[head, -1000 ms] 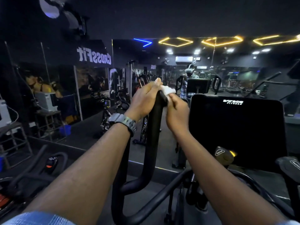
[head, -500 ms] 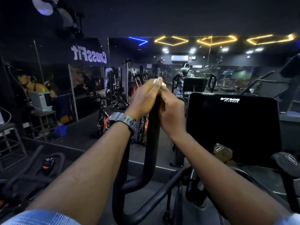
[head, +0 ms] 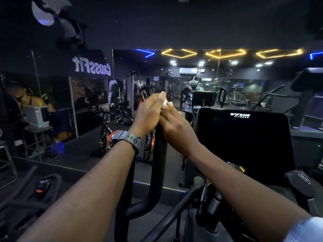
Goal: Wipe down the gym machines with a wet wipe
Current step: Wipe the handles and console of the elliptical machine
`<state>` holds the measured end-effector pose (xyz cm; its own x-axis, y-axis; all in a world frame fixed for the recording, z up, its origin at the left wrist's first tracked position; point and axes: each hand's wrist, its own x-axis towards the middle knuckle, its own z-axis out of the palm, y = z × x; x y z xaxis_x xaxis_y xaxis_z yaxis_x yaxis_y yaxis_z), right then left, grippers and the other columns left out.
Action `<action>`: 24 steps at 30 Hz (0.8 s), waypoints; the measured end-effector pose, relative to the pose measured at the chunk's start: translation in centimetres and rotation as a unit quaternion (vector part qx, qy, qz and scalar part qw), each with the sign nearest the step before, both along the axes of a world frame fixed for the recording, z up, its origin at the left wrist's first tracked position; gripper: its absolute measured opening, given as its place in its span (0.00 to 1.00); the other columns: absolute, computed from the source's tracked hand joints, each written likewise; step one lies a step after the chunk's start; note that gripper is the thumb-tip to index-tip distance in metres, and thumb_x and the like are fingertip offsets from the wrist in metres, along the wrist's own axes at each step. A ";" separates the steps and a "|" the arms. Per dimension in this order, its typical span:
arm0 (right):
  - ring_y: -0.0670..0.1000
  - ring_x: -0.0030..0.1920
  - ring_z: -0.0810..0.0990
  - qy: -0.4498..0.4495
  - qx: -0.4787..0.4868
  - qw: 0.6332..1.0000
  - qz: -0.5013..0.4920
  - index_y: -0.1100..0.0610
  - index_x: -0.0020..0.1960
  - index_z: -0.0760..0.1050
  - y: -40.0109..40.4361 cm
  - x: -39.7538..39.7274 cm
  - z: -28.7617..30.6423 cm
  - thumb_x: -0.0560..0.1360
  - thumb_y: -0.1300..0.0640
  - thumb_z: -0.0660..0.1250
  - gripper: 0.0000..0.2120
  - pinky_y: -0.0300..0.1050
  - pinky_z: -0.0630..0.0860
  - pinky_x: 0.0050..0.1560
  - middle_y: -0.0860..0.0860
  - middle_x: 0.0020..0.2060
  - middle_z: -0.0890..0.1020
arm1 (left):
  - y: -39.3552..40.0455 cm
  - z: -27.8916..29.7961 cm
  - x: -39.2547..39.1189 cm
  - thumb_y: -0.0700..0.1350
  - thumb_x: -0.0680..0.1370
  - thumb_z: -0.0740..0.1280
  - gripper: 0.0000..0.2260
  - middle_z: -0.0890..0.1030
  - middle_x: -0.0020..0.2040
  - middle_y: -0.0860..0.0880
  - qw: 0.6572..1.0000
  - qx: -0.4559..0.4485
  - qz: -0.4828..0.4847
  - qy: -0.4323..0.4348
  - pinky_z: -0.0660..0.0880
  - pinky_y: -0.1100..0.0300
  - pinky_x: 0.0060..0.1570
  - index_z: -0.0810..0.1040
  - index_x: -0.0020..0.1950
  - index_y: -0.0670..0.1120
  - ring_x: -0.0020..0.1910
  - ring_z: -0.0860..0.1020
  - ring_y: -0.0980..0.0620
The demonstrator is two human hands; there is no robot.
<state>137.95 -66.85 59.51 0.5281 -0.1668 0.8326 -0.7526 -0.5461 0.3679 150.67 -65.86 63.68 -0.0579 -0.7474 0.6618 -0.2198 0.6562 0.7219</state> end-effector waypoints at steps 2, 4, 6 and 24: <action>0.60 0.63 0.78 0.087 -0.054 0.995 0.017 0.66 0.56 0.80 0.0 -1.1 0.2 0.79 0.65 0.64 0.09 0.55 0.68 0.71 0.61 0.56 0.82 | 0.1 0.0 0.2 0.58 0.84 0.57 0.23 0.83 0.50 0.37 1.000 0.006 -0.009 0.001 0.78 0.39 0.55 0.80 0.55 0.40 0.50 0.81 0.35; 0.59 0.62 0.79 0.144 -0.065 0.987 0.015 0.62 0.56 0.81 -0.3 -2.2 2.0 0.80 0.62 0.63 0.10 0.55 0.69 0.70 0.58 0.55 0.83 | -0.1 0.2 0.3 0.60 0.84 0.57 0.23 0.84 0.48 0.40 1.000 0.016 -0.013 -0.018 0.79 0.43 0.50 0.82 0.53 0.42 0.46 0.82 0.39; 0.58 0.58 0.80 0.112 -0.018 0.994 0.000 0.61 0.56 0.81 -0.5 -1.9 4.0 0.81 0.56 0.61 0.13 0.54 0.71 0.67 0.57 0.54 0.83 | -0.3 0.5 0.4 0.59 0.84 0.56 0.21 0.84 0.50 0.45 0.999 0.015 -0.023 -0.035 0.79 0.48 0.53 0.82 0.55 0.46 0.49 0.83 0.45; 0.57 0.72 0.70 0.190 -0.040 0.980 -0.042 0.64 0.70 0.71 -1.0 -1.4 2.0 0.83 0.61 0.53 0.19 0.56 0.59 0.76 0.60 0.69 0.74 | -0.9 -2.9 3.7 0.82 0.70 0.44 0.47 0.84 0.59 0.45 0.994 0.072 0.076 0.007 0.76 0.44 0.63 0.81 0.65 0.48 0.58 0.82 0.46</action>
<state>136.56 -67.82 61.48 0.7895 -0.1653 0.5911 -0.5945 -0.4456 0.6693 154.34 -66.79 60.76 0.0709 -0.8344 0.5466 -0.2986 0.5051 0.8097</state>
